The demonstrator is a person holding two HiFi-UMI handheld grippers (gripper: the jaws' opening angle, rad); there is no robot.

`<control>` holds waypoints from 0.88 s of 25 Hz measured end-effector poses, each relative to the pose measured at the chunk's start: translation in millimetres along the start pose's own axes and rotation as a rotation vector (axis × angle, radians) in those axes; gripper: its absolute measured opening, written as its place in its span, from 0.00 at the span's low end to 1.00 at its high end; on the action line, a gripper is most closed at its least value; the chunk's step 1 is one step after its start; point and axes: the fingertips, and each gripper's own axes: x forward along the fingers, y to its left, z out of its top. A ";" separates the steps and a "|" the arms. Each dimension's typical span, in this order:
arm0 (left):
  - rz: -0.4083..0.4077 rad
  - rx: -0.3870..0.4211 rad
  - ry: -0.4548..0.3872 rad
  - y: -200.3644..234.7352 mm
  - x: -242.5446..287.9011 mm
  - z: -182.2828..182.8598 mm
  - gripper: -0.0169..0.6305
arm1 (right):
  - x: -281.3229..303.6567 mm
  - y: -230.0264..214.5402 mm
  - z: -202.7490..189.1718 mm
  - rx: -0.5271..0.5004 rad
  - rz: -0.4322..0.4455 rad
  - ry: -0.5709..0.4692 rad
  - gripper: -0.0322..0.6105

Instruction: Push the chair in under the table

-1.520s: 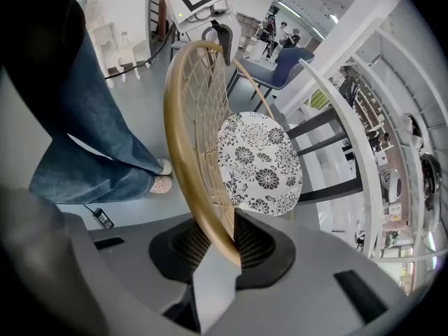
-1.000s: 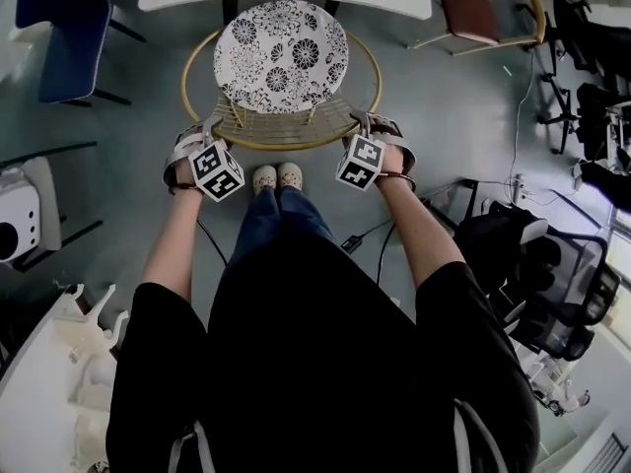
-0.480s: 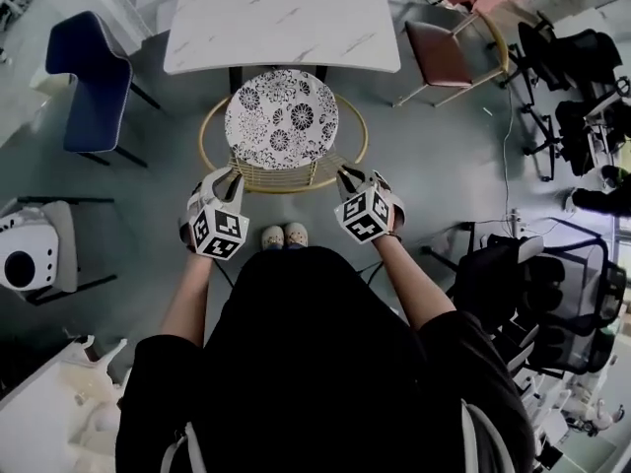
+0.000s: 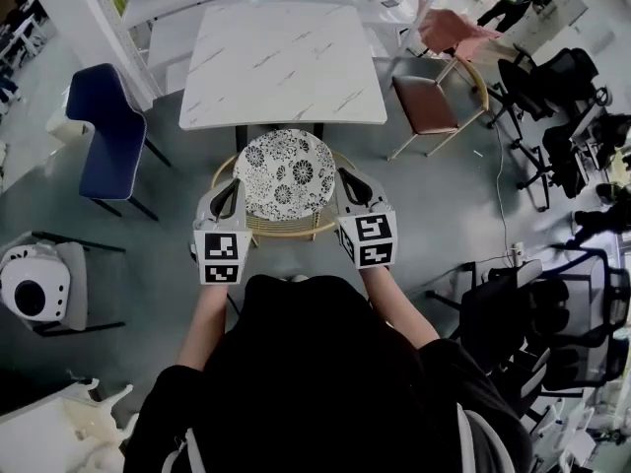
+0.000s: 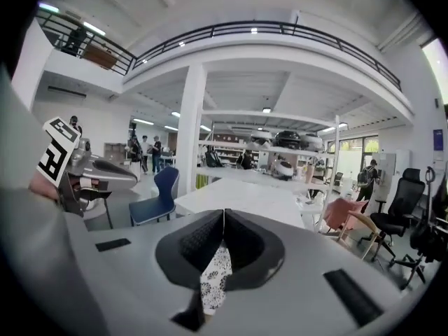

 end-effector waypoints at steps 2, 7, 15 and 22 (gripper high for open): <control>0.039 -0.047 -0.068 7.7 -11.0 29.6 0.04 | -10.2 -2.3 26.8 0.009 -0.021 -0.068 0.08; 0.094 -0.091 -0.190 18.9 -33.7 89.6 0.04 | -28.6 -4.0 83.0 0.029 -0.053 -0.189 0.08; 0.093 -0.096 -0.257 9.8 -52.6 135.8 0.04 | -56.1 -1.1 127.5 0.012 -0.055 -0.290 0.08; 0.096 -0.073 -0.269 5.7 -59.0 143.1 0.04 | -60.7 4.5 134.7 0.014 -0.034 -0.314 0.08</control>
